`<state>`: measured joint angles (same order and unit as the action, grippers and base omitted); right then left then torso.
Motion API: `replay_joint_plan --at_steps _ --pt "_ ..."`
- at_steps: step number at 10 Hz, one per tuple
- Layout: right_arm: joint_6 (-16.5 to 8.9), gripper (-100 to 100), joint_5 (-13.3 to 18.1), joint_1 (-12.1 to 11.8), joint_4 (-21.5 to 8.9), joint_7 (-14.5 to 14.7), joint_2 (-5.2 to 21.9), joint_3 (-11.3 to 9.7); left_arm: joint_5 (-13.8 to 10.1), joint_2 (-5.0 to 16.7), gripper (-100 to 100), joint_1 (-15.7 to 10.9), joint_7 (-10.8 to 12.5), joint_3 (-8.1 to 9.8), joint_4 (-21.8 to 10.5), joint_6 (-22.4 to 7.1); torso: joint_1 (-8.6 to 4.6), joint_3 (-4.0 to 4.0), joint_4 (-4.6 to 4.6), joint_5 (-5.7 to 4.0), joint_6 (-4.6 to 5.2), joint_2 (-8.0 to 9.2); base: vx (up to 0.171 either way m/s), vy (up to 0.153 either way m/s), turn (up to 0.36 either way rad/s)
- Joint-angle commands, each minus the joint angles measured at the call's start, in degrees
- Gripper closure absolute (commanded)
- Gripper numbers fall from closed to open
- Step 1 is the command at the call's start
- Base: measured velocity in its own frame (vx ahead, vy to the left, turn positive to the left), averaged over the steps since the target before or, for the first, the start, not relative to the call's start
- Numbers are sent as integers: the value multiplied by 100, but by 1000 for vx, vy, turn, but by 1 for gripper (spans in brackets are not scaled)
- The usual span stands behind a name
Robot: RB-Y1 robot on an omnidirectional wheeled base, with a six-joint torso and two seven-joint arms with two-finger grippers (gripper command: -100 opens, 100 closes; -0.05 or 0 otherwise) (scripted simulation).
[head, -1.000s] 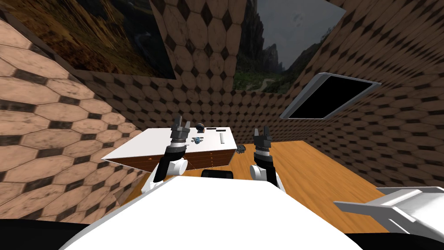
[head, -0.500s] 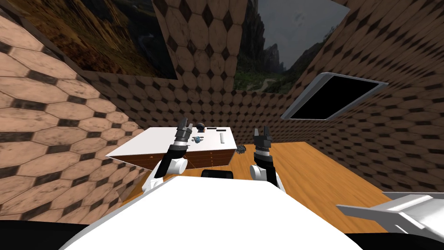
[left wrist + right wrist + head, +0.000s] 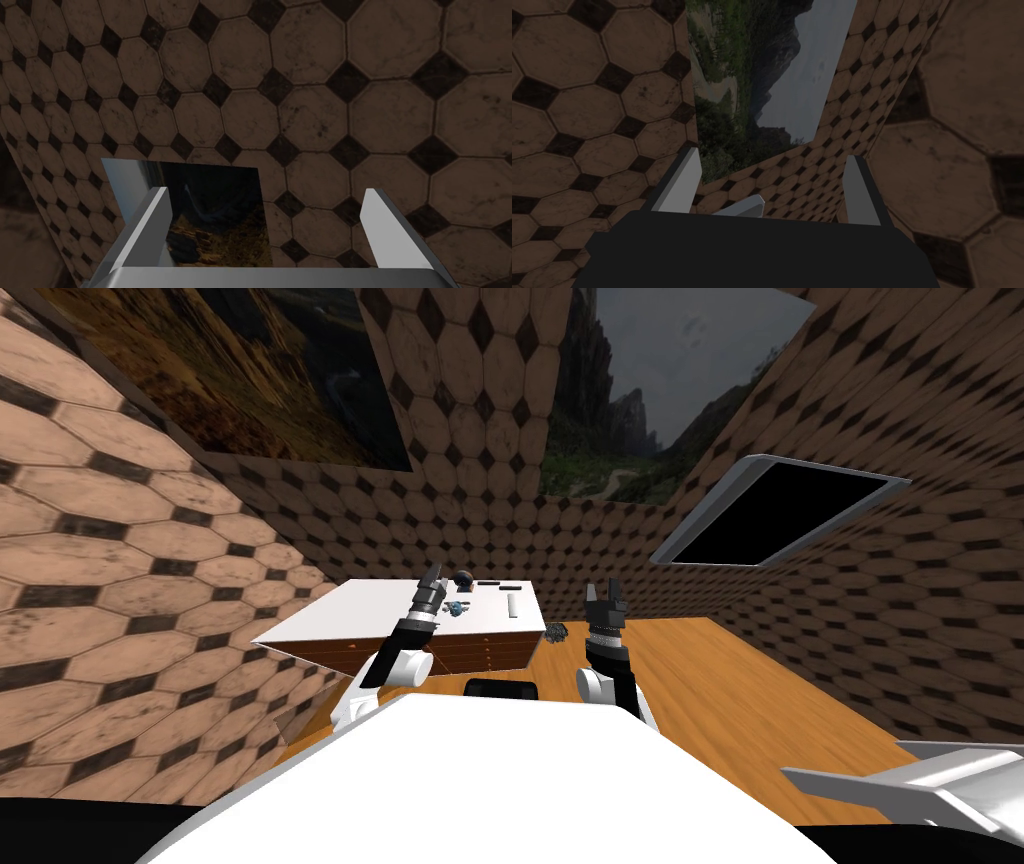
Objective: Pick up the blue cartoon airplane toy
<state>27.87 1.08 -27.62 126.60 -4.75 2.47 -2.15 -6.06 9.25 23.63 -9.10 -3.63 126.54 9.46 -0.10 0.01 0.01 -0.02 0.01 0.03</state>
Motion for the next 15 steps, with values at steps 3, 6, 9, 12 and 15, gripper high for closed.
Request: replay_joint_plan --at_steps 3,6,9,12,15 --pt "0 0 0 0 0 0 0 0 -48 52 -100 -128 -106 83 -201 -540 3 0 0 1 -1 -1 -7 -18 25" --pt "0 0 0 0 0 0 0 0 -55 46 -100 -192 -164 112 -275 -904 3 -2 -1 1 0 -3 -3 -17 22" --pt "0 0 0 0 0 0 0 0 -62 23 -100 -336 -265 187 -442 -1404 3 -1 0 0 0 -2 -5 -20 22" --pt "0 0 0 0 0 0 0 0 -62 8 -100 -415 -307 232 -534 -1794 3 -3 -1 1 0 -5 0 -17 13" --pt "0 0 0 0 0 0 0 0 -54 -24 -100 -585 -373 337 -733 -2319 4 -3 -1 1 0 -6 4 -16 12"
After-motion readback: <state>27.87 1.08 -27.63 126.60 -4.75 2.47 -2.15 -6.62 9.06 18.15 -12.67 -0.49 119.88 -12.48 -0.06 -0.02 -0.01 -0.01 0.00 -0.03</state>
